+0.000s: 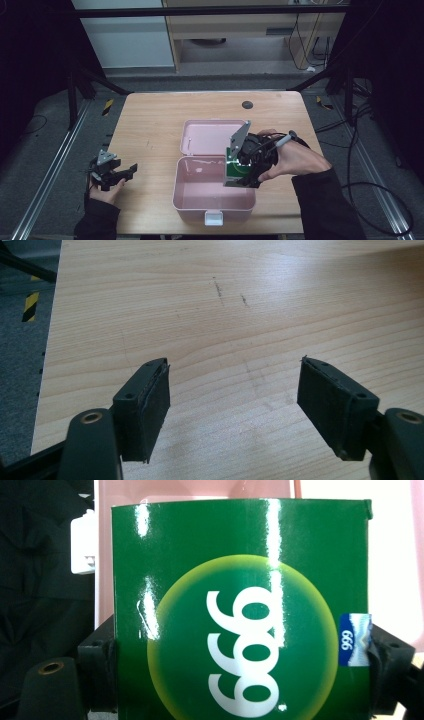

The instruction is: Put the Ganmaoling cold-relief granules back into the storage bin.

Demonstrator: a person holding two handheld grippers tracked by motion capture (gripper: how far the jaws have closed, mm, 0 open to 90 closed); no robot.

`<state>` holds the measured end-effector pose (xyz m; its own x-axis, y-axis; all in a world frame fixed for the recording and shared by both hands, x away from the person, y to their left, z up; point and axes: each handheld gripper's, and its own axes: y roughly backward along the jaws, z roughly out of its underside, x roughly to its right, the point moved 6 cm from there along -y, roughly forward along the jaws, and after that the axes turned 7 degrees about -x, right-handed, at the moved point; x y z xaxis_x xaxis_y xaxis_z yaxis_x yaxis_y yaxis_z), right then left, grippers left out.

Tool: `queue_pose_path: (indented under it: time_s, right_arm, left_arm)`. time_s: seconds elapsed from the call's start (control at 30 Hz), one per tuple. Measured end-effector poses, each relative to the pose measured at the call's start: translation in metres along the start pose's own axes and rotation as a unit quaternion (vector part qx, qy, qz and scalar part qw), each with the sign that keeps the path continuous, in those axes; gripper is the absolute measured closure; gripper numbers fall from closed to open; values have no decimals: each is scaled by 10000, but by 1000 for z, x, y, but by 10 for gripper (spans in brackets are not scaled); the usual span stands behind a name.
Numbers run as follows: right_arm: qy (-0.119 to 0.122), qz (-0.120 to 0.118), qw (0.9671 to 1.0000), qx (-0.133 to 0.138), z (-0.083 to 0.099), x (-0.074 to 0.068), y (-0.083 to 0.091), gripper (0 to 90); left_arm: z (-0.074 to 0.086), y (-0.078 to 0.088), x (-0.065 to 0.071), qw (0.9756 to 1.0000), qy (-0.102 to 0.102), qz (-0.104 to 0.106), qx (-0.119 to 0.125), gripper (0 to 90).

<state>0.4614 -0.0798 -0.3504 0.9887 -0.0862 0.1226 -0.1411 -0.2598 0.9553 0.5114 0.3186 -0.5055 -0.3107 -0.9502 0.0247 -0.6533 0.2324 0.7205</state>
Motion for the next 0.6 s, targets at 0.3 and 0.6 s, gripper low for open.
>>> queue_pose_path:
  time_s: [0.3, 0.6]
  right_arm:
    - [81, -39, 10000, -13, -8, 0, -13, 159]
    - [133, -95, 9998, -105, -12, -1, -29, 160]
  left_arm:
    - [0, 0, 0, 10000, 0, 2, 1, 284]
    - [0, 1, -1, 10000, -8, -2, 6, 284]
